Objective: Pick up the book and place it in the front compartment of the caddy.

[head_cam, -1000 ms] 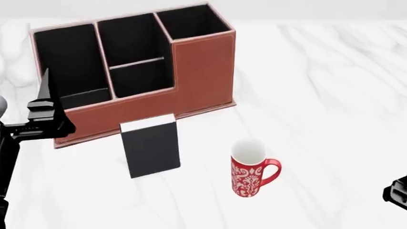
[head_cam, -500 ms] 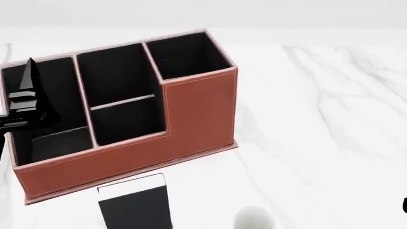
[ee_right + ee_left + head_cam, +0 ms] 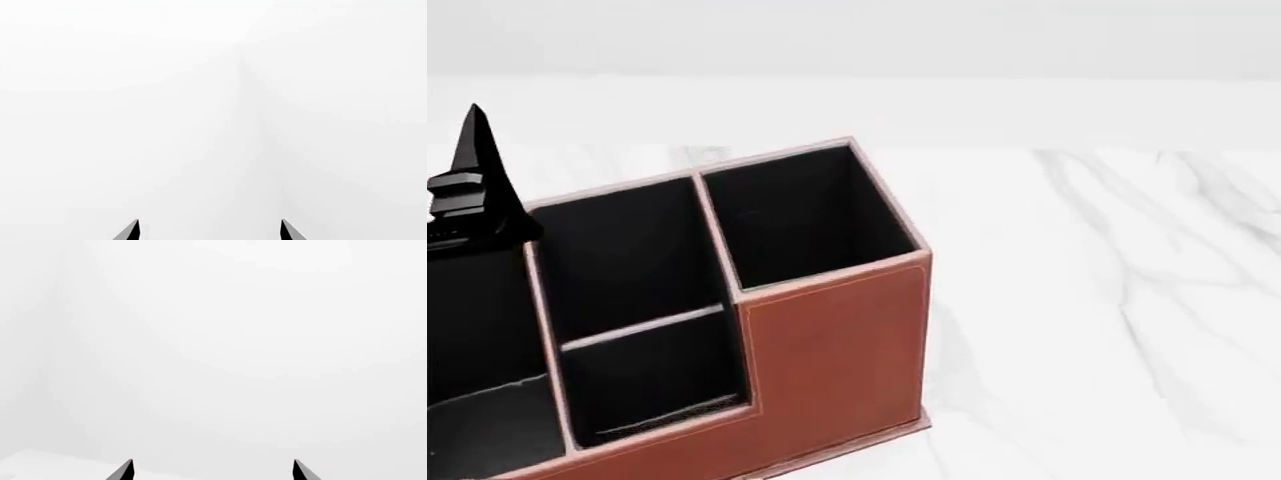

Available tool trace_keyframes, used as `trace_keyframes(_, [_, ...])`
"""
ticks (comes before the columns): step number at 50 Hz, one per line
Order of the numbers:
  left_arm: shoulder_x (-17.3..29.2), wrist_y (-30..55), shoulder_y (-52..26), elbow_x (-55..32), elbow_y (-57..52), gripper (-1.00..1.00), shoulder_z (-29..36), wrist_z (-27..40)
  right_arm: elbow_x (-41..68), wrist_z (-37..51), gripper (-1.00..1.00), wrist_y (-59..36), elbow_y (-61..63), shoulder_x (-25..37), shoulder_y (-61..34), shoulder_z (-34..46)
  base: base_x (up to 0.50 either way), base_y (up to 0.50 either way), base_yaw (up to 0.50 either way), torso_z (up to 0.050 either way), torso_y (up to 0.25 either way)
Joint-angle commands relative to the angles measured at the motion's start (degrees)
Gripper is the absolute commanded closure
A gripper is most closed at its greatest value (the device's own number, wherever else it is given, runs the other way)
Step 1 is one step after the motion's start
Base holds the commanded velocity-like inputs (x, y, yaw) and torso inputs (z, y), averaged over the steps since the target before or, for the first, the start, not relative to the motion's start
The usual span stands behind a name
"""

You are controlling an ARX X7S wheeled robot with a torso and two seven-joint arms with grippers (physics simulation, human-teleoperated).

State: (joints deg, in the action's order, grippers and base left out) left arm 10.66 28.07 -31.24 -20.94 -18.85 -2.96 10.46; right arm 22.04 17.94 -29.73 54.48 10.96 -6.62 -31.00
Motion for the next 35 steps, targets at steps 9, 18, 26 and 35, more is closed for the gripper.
trace_keyframes(9, [0.46,1.26,-0.09,-2.65,-0.7,-1.0,-0.91,0.44,-0.45,0.77,-1.0,2.02,0.12,0.82,0.6,0.12,0.5,0.03,0.0,0.0,0.002])
trace_keyframes(18, [0.75,1.18,0.06,-2.91,-0.76,-1.0,-0.91,0.79,-1.91,0.71,-1.0,3.73,0.97,1.56,1.53,0.74,0.06,0.08,0.0,0.0,0.001])
trace_keyframes(26, [1.03,1.12,0.02,-3.31,-0.71,-1.0,-1.2,1.12,-2.04,1.11,-1.0,3.33,0.91,2.04,1.92,1.37,0.0,0.5,0.0,0.0,0.0])
trace_keyframes(35, [1.19,1.63,-0.33,-3.23,0.35,-1.0,-0.89,1.81,-1.22,1.61,-1.0,3.71,0.57,1.9,2.31,0.79,0.0,0.22,0.0,0.0,0.0])
